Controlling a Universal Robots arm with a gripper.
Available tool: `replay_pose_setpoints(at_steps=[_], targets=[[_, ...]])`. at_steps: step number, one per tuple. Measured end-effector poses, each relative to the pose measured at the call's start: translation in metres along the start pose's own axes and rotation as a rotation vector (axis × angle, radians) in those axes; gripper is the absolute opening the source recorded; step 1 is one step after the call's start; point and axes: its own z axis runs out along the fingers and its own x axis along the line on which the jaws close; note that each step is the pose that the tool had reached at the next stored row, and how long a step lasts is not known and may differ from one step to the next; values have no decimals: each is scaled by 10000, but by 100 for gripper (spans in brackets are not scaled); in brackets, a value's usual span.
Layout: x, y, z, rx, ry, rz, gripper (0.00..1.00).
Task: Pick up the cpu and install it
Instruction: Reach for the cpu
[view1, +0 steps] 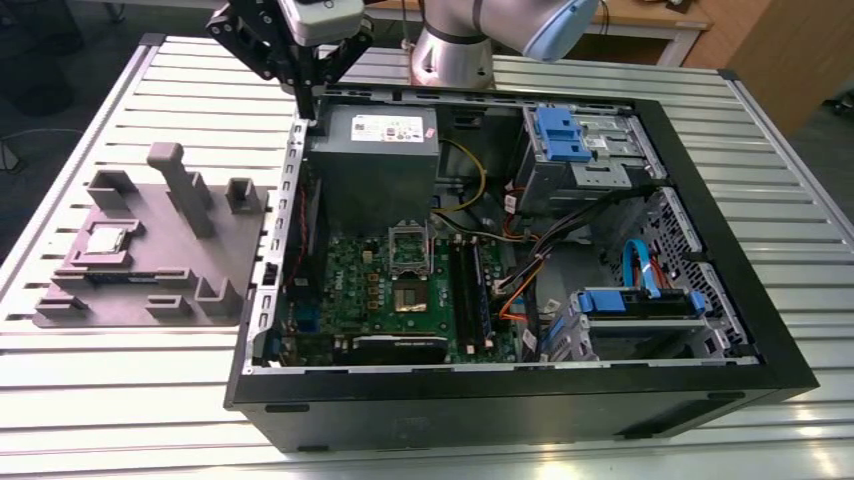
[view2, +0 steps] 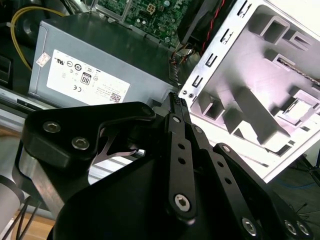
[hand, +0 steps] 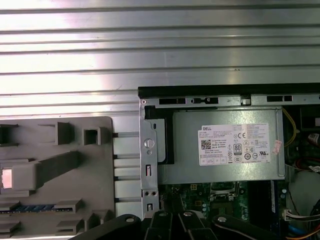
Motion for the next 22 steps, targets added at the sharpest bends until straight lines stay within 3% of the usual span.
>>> replay_pose_setpoints(at_steps=[22], targets=[[72,-4,1,0,0,-5,10]])
